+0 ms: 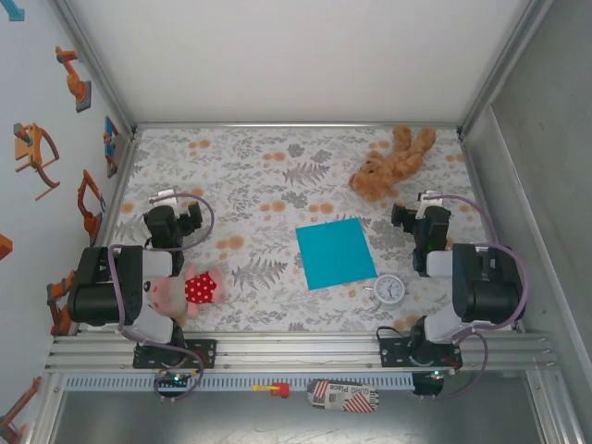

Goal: Fold a paper plane with a square sheet of paper (pick it up from the middle)
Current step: Move the square sheet of paper to the center of the table.

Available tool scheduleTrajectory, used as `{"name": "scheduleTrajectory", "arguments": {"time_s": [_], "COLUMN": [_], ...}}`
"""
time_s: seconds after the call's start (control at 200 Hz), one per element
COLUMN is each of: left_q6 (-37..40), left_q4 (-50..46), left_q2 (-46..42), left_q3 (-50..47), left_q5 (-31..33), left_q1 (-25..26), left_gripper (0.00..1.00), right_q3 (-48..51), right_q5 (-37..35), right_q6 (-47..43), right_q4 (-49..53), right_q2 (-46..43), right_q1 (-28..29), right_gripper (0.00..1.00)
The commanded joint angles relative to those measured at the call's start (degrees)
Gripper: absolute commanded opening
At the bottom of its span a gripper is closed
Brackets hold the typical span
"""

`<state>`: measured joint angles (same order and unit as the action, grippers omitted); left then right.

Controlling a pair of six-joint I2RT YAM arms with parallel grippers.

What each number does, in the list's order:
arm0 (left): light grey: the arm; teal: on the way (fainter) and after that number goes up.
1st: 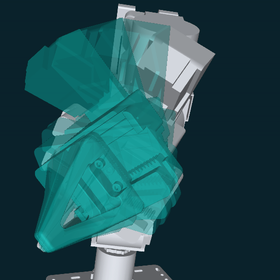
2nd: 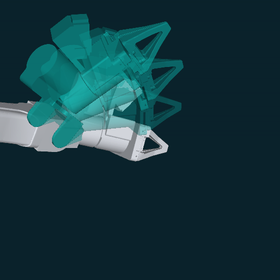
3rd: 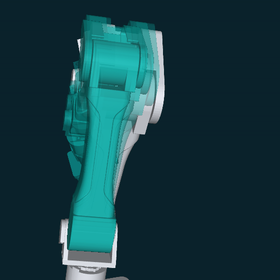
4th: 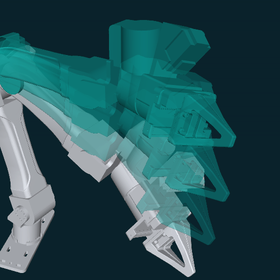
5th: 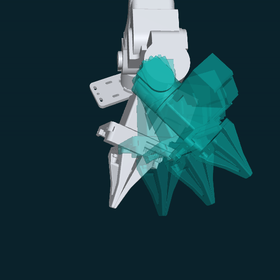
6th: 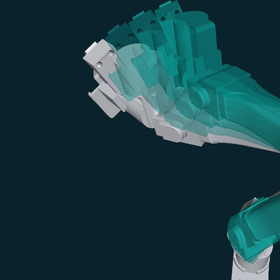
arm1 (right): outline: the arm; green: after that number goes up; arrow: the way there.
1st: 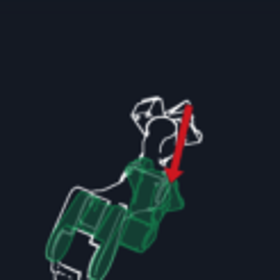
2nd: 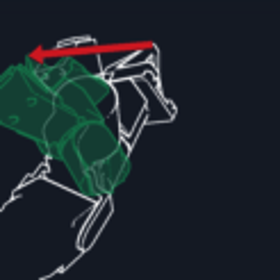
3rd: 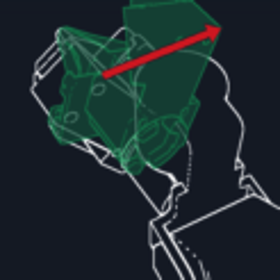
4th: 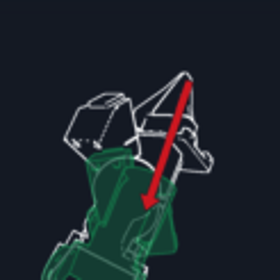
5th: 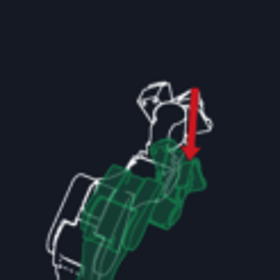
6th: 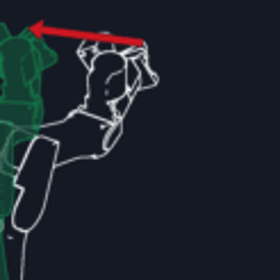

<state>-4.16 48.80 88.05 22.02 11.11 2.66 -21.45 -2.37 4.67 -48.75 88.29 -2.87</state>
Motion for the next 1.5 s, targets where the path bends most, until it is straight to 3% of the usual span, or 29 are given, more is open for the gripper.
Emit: {"name": "scheduleTrajectory", "arguments": {"time_s": [0.0,0.791,0.936,1.087,1.172,1.252,1.332,1.492], "left_q6": [0.9,0.9,2.7,3.5,2.9,-0.6,-5.6,-19.5], "left_q4": [0.5,0.9,1.9,6.1,-5.5,-23.1,-34.9,-55.7], "left_q2": [0.4,0.3,-0.3,-3.3,-10.3,-16.8,-20.5,-23.9], "left_q3": [0.8,0.6,-0.2,-3.0,-0.6,5.7,11.1,21.6], "left_q5": [0.1,0.2,-1.2,5.1,8.7,9.7,10.4,3.5], "left_q1": [-0.1,0.1,1.0,3.2,4.4,4.6,4.7,4.8], "left_gripper": [0.96,0.96,0.96,0.96,0.96,0.96,0.96,0.96], "right_q3": [-0.7,-0.5,0.3,1.5,-0.7,-6.6,-13.4,-24.5], "right_q5": [0.0,-0.1,2.9,0.6,-1.8,-3.8,-3.1,1.8], "right_q6": [0.4,0.4,-0.6,-0.2,0.8,4.4,9.0,18.6], "right_q4": [-1.1,-1.2,-2.1,-0.3,8.3,22.9,38.0,57.6], "right_q2": [0.0,0.0,-1.2,-6.3,-12.2,-17.8,-20.5,-20.5], "right_q1": [-0.2,-0.2,-0.2,-0.2,-0.1,0.0,-0.1,0.1], "right_gripper": [0.99,0.99,0.99,0.99,0.99,0.99,0.99,0.99]}}
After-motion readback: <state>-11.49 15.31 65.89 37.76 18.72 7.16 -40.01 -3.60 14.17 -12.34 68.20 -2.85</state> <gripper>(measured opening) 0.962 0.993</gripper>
